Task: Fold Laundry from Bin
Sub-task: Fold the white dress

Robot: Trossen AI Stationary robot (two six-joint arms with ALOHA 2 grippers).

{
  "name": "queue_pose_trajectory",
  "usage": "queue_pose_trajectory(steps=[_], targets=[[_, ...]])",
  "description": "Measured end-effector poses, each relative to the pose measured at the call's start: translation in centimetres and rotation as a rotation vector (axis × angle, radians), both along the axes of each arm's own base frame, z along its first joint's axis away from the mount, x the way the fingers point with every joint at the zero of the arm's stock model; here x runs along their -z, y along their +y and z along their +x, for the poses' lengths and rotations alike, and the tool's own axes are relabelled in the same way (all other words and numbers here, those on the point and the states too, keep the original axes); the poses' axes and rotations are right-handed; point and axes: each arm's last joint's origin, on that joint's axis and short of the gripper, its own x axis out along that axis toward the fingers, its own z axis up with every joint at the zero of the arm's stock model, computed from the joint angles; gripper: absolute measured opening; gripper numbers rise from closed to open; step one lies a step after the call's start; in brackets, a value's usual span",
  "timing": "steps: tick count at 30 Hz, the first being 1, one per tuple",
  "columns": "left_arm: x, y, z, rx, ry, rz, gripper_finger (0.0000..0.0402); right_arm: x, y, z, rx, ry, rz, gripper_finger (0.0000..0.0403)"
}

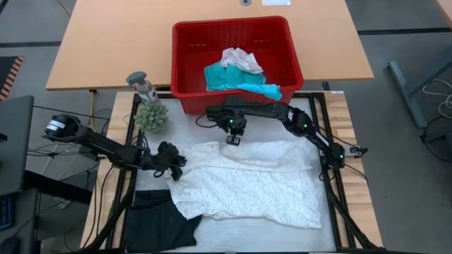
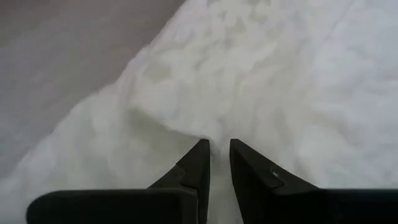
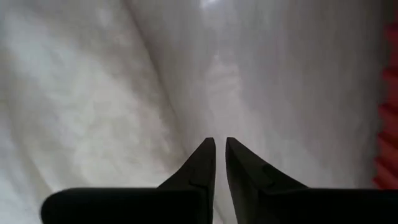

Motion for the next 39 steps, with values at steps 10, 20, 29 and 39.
queue_pose_trajectory(steps=[10, 20, 29, 39], targets=[[-1.7, 0.2, -0.2, -0.014, -0.079, 0.031, 0.0049, -6.4, 2.8, -6.3, 0.200, -0.091, -0.072, 0.0015], [-8.3, -2.0, 1.4, 0.533, -0.285, -0.053, 0.0049, -5.8, 14.5, -9.7, 0.013, -0.626, -0.021, 0.0064], [-13.9, -6.9, 1.8, 1.014, -0.249, 0.322, 0.0053, -3.5, 23.5, -10.9, -0.211, -0.637, 0.090, 0.0080], [-14.1, -12.9, 3.6, 1.347, -0.042, 0.523, 0.0145, -0.2, 30.2, -13.2, -0.171, -0.496, 0.135, 0.0228]])
